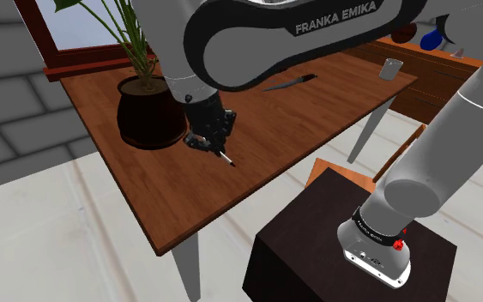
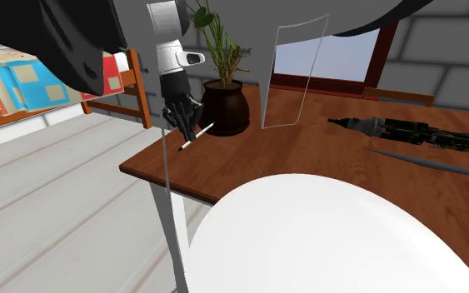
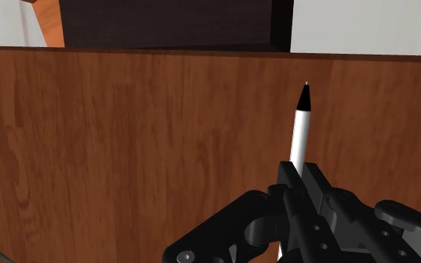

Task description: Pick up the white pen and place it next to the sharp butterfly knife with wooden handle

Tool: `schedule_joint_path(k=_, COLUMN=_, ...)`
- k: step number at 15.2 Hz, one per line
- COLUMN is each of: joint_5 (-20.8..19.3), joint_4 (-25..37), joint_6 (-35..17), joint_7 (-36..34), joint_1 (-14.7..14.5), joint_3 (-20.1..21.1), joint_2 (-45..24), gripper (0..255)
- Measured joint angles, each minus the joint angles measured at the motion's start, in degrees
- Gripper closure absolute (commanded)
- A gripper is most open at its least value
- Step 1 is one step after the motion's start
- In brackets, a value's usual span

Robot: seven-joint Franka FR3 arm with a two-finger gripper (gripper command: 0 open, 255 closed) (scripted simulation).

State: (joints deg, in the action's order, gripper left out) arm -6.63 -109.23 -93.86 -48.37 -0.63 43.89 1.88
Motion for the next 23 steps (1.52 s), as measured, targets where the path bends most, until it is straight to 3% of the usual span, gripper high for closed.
schedule_joint_path(k=4, joint_5=1.6, joint_4=-1.3, joint_6=0.8, joint_7=2.9, joint_1=0.9, joint_3=-1.4, joint_2=3.3, gripper=255)
schedule_joint_path(k=11, joint_5=5.4, joint_4=-12.9, joint_6=-1.9, joint_7=15.5, joint_1=3.2, joint_3=-9.2, joint_2=15.8, gripper=255)
schedule_joint_path(k=18, joint_5=4.7, joint_4=-21.2, joint_6=-3.7, joint_7=26.3, joint_1=5.0, joint_3=-17.5, joint_2=24.1, gripper=255)
schedule_joint_path(k=23, joint_5=1.9, joint_4=-25.9, joint_6=-6.0, joint_7=34.2, joint_1=7.4, joint_3=-23.8, joint_2=27.7, gripper=255)
